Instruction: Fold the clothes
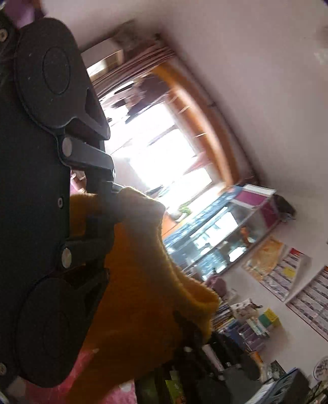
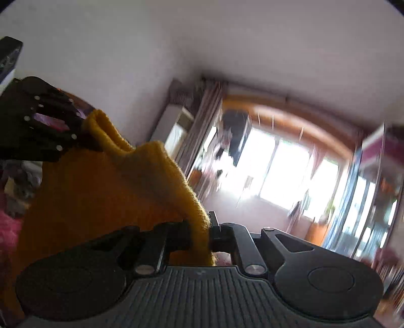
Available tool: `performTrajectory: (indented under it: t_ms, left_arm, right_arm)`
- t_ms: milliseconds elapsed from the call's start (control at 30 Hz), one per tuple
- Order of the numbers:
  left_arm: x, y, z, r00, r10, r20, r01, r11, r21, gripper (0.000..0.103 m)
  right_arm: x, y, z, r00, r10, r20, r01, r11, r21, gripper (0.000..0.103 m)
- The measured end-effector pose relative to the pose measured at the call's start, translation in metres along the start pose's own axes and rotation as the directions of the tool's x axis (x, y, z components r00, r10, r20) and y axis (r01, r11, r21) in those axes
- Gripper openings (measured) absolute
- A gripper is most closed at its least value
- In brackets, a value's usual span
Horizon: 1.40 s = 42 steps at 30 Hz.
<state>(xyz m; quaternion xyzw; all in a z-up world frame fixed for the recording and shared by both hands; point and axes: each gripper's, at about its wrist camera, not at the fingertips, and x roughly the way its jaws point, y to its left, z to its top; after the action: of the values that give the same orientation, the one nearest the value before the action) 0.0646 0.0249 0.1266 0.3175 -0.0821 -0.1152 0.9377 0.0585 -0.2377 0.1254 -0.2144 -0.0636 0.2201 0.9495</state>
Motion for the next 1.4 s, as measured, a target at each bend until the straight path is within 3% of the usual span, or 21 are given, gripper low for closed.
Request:
performTrajectory:
  t_ms: [167,233,333,567,733,933,1067,1267,1333,1400]
  left_arm:
    - [-0.063,0.003,0.011,0.999,-0.03,0.024,0.028,0.995,0.093,0.012]
    - [-0.075,-0.003,0.006,0.998,-0.059,0.01,0.058,0.996,0.07,0.012]
    - [-0.075,-0.02,-0.013,0.995,-0.09,-0.04,0.092,0.995,0.042,0.012]
    - [0.001,-0.069,-0.076,0.964,-0.109,-0.242,0.136,0.986,0.096,0.012]
    - [0.078,-0.072,-0.114,0.936,-0.13,-0.328,0.18,0.975,0.127,0.012]
    - [0.177,-0.075,-0.162,0.898,-0.186,-0.399,0.265,0.952,0.152,0.012]
    - [0.237,-0.087,-0.194,0.869,-0.22,-0.443,0.321,0.933,0.166,0.012]
    - [0.301,-0.111,-0.249,0.794,-0.313,-0.52,0.421,0.902,0.1,0.016]
    - [0.318,-0.116,-0.262,0.765,-0.345,-0.543,0.441,0.896,0.052,0.022]
    - [0.333,-0.111,-0.272,0.741,-0.384,-0.551,0.437,0.899,-0.039,0.032]
  right_arm:
    - [-0.052,-0.005,0.032,0.999,0.037,0.035,-0.032,0.993,-0.118,0.011]
    - [-0.064,-0.001,0.026,0.998,0.058,0.016,-0.055,0.987,-0.15,0.011]
    - [-0.057,0.001,-0.001,0.993,0.106,-0.055,-0.111,0.988,-0.106,0.011]
    - [0.03,0.004,-0.087,0.943,0.204,-0.263,-0.2,0.979,0.042,0.011]
    - [0.114,-0.004,-0.128,0.908,0.223,-0.354,-0.208,0.975,0.083,0.011]
    - [0.217,-0.01,-0.177,0.85,0.258,-0.46,-0.202,0.965,0.168,0.011]
    - [0.271,-0.013,-0.208,0.793,0.292,-0.535,-0.199,0.954,0.225,0.011]
    - [0.332,-0.016,-0.27,0.681,0.374,-0.63,-0.185,0.92,0.346,0.014]
    - [0.344,-0.018,-0.287,0.657,0.401,-0.639,-0.175,0.905,0.388,0.018]
    - [0.351,-0.022,-0.302,0.644,0.434,-0.63,-0.165,0.883,0.439,0.03]
